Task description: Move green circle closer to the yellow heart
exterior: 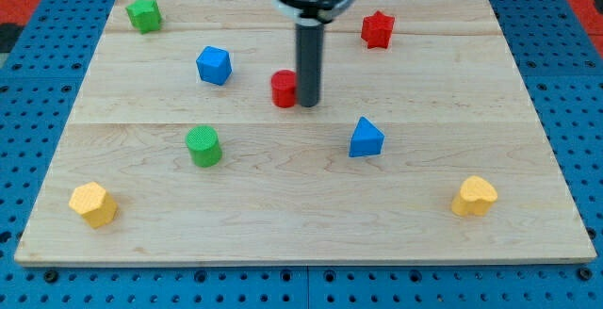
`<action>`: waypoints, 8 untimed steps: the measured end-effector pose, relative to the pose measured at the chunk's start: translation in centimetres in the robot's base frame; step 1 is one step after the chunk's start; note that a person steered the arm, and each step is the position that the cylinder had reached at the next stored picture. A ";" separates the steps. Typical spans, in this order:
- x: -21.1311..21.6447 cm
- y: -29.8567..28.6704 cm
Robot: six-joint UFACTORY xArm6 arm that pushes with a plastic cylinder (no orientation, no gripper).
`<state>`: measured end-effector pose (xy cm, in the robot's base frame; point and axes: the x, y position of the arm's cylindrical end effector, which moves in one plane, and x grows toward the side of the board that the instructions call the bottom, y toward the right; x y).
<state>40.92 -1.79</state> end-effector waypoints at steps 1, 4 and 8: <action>1.7 -6.7; 6.8 -10.6; 13.7 4.7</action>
<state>54.63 2.95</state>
